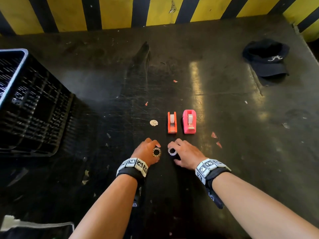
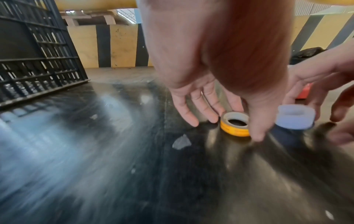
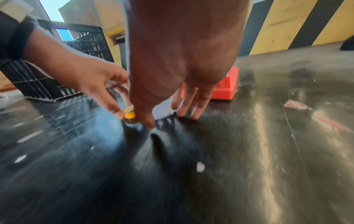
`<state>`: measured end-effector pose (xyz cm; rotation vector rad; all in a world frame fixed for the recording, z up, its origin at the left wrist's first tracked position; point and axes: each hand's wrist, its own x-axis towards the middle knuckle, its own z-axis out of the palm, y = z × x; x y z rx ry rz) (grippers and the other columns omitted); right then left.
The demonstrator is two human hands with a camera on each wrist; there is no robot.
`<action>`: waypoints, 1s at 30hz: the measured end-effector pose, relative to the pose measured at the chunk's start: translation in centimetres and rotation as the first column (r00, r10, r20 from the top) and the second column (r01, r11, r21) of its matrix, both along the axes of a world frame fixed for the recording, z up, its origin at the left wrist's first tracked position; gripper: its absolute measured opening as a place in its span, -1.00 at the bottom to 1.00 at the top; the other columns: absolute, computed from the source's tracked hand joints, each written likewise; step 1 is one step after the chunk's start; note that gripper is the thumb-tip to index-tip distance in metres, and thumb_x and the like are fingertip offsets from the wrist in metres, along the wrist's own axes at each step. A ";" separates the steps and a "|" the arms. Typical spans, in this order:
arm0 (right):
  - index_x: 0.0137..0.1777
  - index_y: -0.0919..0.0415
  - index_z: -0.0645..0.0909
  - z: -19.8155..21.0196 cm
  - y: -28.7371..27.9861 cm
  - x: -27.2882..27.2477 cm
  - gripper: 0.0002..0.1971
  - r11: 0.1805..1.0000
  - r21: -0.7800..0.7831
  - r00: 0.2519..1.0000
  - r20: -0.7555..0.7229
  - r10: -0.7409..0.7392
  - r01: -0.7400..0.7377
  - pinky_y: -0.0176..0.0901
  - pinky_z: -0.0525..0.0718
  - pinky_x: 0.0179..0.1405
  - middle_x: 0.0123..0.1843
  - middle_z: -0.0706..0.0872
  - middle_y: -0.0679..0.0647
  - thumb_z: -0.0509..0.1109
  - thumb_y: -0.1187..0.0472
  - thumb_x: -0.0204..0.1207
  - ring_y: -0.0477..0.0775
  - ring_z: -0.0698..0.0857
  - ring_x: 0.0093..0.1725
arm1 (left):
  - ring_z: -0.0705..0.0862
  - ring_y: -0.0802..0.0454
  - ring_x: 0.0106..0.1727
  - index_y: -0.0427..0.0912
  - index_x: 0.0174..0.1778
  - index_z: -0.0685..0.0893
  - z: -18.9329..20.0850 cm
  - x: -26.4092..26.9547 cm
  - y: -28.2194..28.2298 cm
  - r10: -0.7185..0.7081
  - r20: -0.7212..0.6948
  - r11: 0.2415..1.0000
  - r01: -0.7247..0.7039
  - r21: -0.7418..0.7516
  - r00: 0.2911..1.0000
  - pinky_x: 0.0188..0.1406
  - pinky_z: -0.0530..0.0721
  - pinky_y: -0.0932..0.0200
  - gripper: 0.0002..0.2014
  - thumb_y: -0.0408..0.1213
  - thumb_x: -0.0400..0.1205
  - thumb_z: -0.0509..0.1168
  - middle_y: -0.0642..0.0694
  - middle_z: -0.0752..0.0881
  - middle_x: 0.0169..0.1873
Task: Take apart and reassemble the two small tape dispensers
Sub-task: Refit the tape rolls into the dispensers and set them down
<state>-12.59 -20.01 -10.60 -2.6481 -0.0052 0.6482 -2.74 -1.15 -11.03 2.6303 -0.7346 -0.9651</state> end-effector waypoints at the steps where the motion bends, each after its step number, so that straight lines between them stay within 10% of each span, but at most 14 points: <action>1: 0.44 -0.03 0.46 -0.4 0.2 -0.3 -0.49 1.000 -0.009 1.000 0.024 -0.010 0.011 0.15 0.73 0.14 0.31 0.55 0.04 0.54 0.13 0.55 0.16 0.62 0.26 | 0.67 -0.12 0.32 0.04 0.39 0.64 -0.2 -0.3 0.3 0.010 0.015 1.000 -0.009 -0.028 1.000 0.35 0.71 -0.06 -0.48 -0.17 0.50 0.58 -0.10 0.59 0.30; 10: 0.18 -0.03 0.53 2.5 1.4 5.8 -0.68 0.998 -0.057 0.974 0.225 -0.027 0.041 0.08 0.57 0.04 0.06 0.68 -0.04 0.51 0.10 0.47 0.14 0.66 0.12 | 0.74 -0.19 0.24 0.00 0.34 0.74 2.5 5.0 1.5 0.199 0.151 0.972 -0.175 -0.159 0.968 0.27 0.71 -0.04 -0.58 -0.12 0.54 0.52 -0.16 0.69 0.23; 30: 0.48 0.02 0.49 0.8 4.0 16.4 -0.39 0.957 -0.291 0.988 0.142 0.063 -0.019 0.17 0.48 0.24 0.27 0.72 0.05 0.58 -0.05 0.47 0.21 0.67 0.30 | 0.69 -0.11 0.32 0.08 0.47 0.58 -0.3 12.3 1.6 0.251 0.065 0.966 -0.246 -0.078 0.966 0.35 0.72 -0.17 -0.39 0.03 0.50 0.58 -0.08 0.61 0.35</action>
